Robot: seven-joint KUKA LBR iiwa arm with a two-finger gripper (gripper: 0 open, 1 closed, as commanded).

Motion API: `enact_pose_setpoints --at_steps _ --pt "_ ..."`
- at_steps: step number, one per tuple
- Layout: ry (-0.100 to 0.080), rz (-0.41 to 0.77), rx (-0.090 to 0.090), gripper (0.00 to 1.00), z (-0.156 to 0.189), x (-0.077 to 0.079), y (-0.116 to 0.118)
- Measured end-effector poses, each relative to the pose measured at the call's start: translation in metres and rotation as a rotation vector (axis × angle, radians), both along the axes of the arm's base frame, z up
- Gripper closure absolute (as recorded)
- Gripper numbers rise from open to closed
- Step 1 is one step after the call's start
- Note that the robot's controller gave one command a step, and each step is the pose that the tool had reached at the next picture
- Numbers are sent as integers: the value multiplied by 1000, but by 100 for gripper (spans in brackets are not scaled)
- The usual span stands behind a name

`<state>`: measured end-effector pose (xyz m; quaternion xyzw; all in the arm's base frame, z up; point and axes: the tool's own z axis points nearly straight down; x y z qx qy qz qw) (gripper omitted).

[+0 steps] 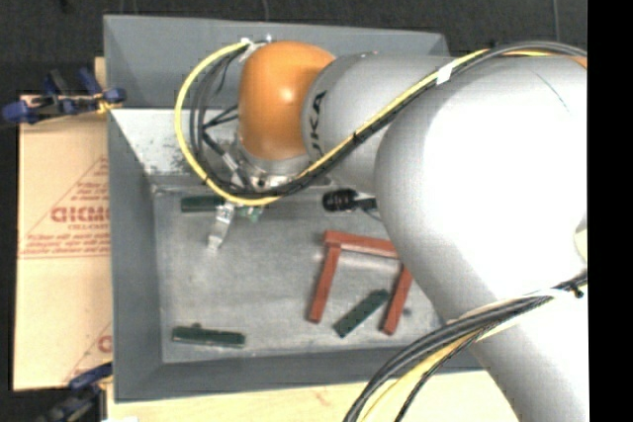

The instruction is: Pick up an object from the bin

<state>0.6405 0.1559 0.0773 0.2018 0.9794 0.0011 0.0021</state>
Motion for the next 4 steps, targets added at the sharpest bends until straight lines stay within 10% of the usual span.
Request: enact_pose_setpoints --at_steps 1,4 --pt "-7 -3 1 100 8 3 1" --pt "3 -4 0 100 18 1 0"
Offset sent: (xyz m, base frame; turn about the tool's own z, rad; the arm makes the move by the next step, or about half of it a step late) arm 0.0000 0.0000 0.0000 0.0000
